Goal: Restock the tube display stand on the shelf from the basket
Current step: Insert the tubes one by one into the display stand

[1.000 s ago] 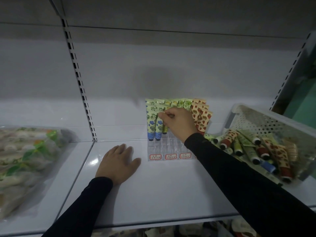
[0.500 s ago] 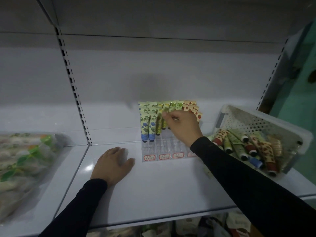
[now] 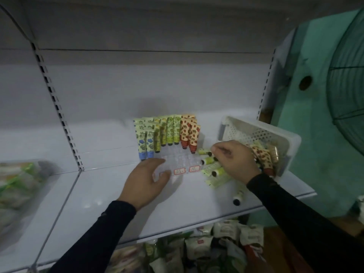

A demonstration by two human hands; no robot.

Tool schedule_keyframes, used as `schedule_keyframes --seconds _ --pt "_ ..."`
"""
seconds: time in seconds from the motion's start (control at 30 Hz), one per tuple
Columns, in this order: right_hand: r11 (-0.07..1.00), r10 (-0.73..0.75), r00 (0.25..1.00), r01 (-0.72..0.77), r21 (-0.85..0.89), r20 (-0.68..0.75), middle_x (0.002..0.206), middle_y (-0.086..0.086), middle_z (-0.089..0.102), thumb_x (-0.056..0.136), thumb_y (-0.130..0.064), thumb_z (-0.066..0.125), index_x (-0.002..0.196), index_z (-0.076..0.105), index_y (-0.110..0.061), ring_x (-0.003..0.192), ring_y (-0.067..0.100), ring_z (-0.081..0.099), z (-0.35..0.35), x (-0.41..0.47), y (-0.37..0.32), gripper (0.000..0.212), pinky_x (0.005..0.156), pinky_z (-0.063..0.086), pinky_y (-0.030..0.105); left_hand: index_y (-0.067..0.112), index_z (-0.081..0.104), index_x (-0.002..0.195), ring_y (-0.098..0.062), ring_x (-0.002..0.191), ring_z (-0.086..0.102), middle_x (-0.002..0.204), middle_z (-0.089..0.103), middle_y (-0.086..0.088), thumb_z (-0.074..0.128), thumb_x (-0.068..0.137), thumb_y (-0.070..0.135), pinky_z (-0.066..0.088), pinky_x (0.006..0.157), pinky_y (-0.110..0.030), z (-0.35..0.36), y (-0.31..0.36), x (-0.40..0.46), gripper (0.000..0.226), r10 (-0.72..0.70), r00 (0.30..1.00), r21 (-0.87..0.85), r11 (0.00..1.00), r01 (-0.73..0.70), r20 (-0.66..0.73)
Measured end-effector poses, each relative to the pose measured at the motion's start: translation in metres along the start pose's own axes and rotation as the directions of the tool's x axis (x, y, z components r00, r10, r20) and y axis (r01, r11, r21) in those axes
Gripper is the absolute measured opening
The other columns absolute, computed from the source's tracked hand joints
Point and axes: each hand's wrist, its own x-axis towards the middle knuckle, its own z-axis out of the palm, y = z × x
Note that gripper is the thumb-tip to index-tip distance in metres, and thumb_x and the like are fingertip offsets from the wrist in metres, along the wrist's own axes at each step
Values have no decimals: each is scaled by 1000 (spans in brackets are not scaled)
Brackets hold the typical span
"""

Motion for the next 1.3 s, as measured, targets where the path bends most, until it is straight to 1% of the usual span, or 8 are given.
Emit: schedule_keyframes --seconds 0.17,0.33,0.43,0.6,0.7,0.83,1.03,1.3 --pt "990 73 997 -67 -128 41 88 -2 67 91 -32 63 95 75 -19 83 12 59 -27 -23 28 18 76 45 24 20 55 135 -16 124 48 136 55 3 43 90 62 34 98 -21 51 50 6 63 161 956 -23 987 -160 243" --pt "972 152 974 -117 -204 169 70 -1 60 96 -24 53 70 61 -18 70 14 55 -47 -39 54 27 62 36 29 17 59 125 -22 112 51 121 59 -4 43 89 63 43 94 -34 93 98 9 61 213 886 -34 975 -219 412" --pt "942 214 950 -138 -307 228 100 7 68 94 -19 54 104 70 -8 95 21 60 -45 -48 69 21 76 41 27 20 62 115 -26 104 51 110 59 -4 33 77 73 44 88 -38 113 110 14 71 207 889 13 973 -232 409" --pt "917 223 932 -101 -385 287 110 18 65 91 -14 52 108 68 -5 105 33 58 -34 -52 80 25 89 46 38 24 51 130 -29 118 42 127 50 -4 38 80 60 40 95 -37 128 107 21 62 152 877 114 967 -226 456" --pt "919 217 934 -98 -381 282 107 15 65 88 -9 56 106 68 -3 103 28 55 -32 -48 81 23 76 37 26 19 46 138 -31 119 43 134 48 -7 49 90 32 40 94 -35 125 101 25 50 142 894 112 972 -208 425" --pt "949 233 925 -149 -277 301 84 4 55 83 -11 61 81 59 -15 84 15 46 -31 -46 79 5 60 26 13 20 47 134 -31 114 49 125 50 -8 50 83 49 44 94 -37 124 97 29 59 128 896 110 975 -192 426" --pt "956 286 896 -244 -163 339 114 1 60 86 -25 69 126 60 -14 102 10 57 -37 -48 72 42 85 44 19 17 37 144 -32 116 48 126 51 -13 49 91 56 43 93 -38 130 98 32 68 104 883 200 956 -216 458" --pt "919 391 854 -341 -198 343 126 4 60 86 -22 68 134 53 -14 107 17 58 -36 -43 62 51 83 45 21 9 42 137 -29 109 56 125 57 -14 61 90 37 40 76 -29 97 101 47 58 53 772 215 946 -242 633"
